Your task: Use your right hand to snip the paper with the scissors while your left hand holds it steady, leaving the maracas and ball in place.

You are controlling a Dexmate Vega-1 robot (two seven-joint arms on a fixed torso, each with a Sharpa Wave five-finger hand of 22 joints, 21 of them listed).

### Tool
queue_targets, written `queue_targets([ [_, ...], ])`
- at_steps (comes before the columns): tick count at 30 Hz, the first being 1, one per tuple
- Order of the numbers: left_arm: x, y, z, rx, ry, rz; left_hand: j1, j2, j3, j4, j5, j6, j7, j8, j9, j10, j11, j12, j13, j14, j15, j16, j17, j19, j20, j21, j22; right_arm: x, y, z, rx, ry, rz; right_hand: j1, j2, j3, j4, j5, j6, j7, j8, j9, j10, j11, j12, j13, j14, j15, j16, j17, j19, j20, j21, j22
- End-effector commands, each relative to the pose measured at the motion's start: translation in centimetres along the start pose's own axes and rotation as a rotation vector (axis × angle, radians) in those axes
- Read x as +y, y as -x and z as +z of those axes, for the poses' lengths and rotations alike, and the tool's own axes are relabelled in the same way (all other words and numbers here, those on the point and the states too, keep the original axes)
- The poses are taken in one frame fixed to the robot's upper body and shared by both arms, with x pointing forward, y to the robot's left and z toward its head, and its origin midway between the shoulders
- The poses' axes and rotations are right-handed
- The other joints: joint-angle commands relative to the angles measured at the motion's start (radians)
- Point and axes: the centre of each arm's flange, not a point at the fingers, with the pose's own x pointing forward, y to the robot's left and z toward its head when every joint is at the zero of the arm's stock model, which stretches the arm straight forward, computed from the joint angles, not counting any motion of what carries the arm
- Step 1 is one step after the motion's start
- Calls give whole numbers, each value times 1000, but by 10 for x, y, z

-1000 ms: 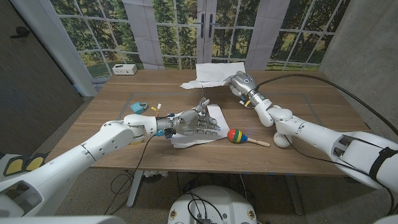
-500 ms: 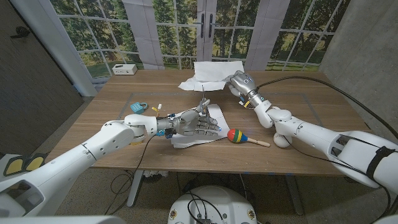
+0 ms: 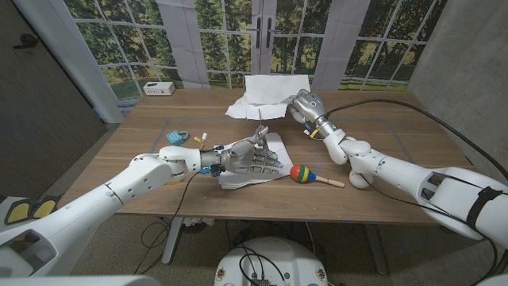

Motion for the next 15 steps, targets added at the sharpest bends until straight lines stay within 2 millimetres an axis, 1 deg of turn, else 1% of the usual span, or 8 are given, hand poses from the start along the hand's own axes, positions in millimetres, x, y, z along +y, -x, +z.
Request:
queue_targets([
  [1, 0, -1, 1, 1, -1, -7, -8, 0, -2, 6, -1, -8, 58, -1, 1, 67, -69, 3, 3, 13, -24, 8, 1, -1, -3, 3, 1, -3, 1, 3, -9, -8, -16, -10, 0, 3, -3, -5, 10, -3, -5, 1, 9, 4, -8, 4, 10, -122, -3, 6, -6, -110, 11, 0],
  [5, 0, -1, 0, 4, 1, -5, -8, 0, -2, 5, -1, -9, 58, -2, 2, 69, -70, 3, 3, 13, -24, 8, 1, -1, -3, 3, 1, -4, 1, 4, -15, -10, -15, -10, 0, 3, -4, -5, 10, -3, -7, 2, 10, 4, -10, 6, 12, -122, -6, 9, -8, -111, 18, -1],
  [7, 1, -1, 0, 2, 2, -3, -8, 0, -2, 5, -1, -10, 54, -2, 3, 69, -71, 3, 3, 14, -24, 8, 1, -1, -3, 3, 1, -4, 1, 4, -15, -12, -16, -10, 0, 3, -4, -5, 10, -3, -7, 2, 10, 4, -10, 6, 12, -122, -7, 9, -8, -111, 19, -1],
  [15, 1, -1, 0, 2, 0, -5, -8, 0, -1, 4, -1, -9, 56, -5, 1, 69, -71, 3, 2, 14, -23, 8, 1, -1, -3, 4, 1, -6, 1, 6, -18, -15, -22, -13, 0, 5, -4, -5, 12, -3, -9, 3, 12, 3, -18, 9, 16, -122, -17, 17, -15, -112, 36, -3],
])
